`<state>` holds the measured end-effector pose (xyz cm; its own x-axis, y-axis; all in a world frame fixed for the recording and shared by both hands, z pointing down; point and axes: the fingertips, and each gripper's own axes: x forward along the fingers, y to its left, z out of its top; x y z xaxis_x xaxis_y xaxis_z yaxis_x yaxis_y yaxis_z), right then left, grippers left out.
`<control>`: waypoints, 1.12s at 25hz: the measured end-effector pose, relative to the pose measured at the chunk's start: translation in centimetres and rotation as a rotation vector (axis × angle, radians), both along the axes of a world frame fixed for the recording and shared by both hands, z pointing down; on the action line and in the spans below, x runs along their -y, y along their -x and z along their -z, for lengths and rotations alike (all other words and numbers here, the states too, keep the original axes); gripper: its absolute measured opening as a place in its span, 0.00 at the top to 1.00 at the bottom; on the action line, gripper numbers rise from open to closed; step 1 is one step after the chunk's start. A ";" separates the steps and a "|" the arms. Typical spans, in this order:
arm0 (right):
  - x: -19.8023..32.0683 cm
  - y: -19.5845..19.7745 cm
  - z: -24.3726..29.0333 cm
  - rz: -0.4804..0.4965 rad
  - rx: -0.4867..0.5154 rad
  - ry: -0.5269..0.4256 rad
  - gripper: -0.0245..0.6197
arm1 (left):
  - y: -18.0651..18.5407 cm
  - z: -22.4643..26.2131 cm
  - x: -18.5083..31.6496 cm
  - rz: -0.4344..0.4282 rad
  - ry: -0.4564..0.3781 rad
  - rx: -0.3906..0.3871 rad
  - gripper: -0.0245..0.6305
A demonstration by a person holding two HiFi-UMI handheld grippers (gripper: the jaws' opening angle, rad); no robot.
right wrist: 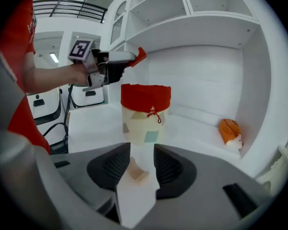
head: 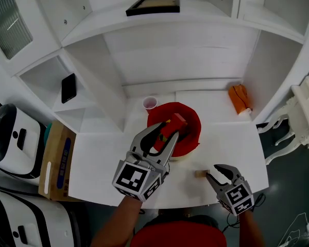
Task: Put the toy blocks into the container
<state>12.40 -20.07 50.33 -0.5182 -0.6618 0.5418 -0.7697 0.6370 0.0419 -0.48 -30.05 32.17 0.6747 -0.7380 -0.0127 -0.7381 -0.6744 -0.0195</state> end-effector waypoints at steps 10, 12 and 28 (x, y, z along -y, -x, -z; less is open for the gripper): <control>-0.5 -0.7 -5.2 0.215 -0.161 0.133 0.58 | -1.1 0.1 -0.2 -0.005 0.023 -0.033 0.62; -0.6 -0.7 -6.2 0.253 -0.184 0.149 0.57 | -1.0 0.7 -2.0 -0.003 -0.010 -0.069 0.81; -0.6 1.4 -8.7 0.394 -0.238 0.138 0.70 | 0.6 -3.1 -8.4 0.043 0.058 -0.045 0.94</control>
